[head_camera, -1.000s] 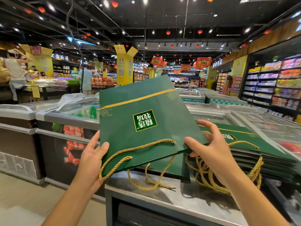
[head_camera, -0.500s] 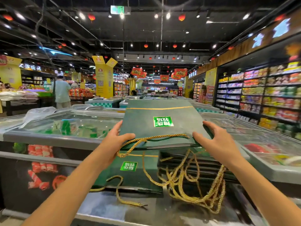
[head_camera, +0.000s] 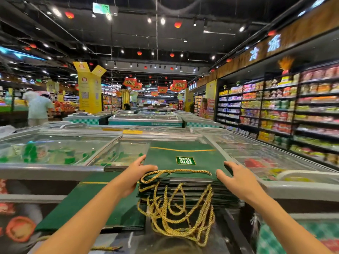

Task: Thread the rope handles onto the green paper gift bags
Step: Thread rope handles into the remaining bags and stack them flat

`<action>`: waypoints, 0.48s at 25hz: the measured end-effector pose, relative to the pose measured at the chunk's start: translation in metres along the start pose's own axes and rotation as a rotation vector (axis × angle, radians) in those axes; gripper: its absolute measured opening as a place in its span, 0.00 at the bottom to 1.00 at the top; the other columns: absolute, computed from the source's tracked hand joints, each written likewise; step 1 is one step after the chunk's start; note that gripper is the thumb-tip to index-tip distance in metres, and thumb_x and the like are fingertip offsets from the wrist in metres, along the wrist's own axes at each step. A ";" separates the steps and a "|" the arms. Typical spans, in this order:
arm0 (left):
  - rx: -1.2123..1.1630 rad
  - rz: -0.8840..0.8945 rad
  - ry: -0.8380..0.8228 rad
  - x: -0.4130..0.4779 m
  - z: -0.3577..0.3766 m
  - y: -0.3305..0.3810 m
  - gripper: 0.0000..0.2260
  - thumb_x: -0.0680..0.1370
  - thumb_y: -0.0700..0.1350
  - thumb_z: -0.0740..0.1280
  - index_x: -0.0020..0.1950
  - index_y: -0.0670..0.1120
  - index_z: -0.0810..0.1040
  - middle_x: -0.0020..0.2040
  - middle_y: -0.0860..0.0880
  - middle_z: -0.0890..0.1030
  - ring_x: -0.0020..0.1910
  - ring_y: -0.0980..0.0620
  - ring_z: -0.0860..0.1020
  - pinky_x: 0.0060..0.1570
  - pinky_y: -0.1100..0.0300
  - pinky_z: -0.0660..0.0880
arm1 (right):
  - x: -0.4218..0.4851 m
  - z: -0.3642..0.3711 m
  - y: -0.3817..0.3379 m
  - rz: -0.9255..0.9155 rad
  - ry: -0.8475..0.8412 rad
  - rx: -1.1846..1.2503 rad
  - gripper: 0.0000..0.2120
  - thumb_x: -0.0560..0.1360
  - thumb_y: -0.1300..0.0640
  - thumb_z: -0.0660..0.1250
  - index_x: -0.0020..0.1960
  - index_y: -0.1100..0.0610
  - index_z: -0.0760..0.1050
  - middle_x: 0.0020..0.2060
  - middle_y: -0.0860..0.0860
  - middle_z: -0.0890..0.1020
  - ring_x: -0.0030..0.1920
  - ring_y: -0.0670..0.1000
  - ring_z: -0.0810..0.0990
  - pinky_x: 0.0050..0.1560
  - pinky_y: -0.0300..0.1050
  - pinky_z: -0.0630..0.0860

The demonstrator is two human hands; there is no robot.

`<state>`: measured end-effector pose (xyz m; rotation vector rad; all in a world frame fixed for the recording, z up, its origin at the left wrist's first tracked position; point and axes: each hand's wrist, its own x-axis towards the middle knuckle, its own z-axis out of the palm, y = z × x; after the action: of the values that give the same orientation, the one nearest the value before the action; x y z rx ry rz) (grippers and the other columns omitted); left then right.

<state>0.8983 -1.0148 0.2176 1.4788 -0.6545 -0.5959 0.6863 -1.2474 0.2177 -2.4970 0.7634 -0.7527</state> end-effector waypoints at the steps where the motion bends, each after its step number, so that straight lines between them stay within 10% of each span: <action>1: 0.017 -0.014 0.010 0.001 0.000 -0.004 0.51 0.65 0.49 0.81 0.82 0.53 0.56 0.76 0.42 0.66 0.65 0.42 0.76 0.70 0.43 0.69 | 0.000 0.002 0.001 0.016 -0.020 0.002 0.31 0.81 0.43 0.63 0.78 0.57 0.65 0.73 0.53 0.73 0.61 0.52 0.79 0.62 0.45 0.71; 6: 0.152 -0.088 0.032 0.005 -0.006 -0.013 0.54 0.61 0.58 0.79 0.81 0.51 0.57 0.76 0.44 0.68 0.69 0.43 0.73 0.73 0.42 0.66 | 0.005 0.005 0.006 0.039 -0.099 -0.048 0.30 0.82 0.40 0.59 0.79 0.53 0.65 0.73 0.52 0.74 0.49 0.49 0.76 0.53 0.43 0.71; 12: 0.881 0.332 0.218 0.028 -0.006 0.039 0.26 0.82 0.53 0.65 0.78 0.50 0.65 0.77 0.49 0.67 0.75 0.48 0.66 0.73 0.51 0.64 | 0.045 -0.013 -0.015 -0.149 -0.070 -0.141 0.30 0.81 0.37 0.60 0.77 0.53 0.67 0.75 0.49 0.72 0.74 0.51 0.70 0.71 0.46 0.66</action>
<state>0.9207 -1.0298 0.2573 2.1369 -1.0305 0.1584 0.7163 -1.2661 0.2523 -2.7164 0.6318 -0.6777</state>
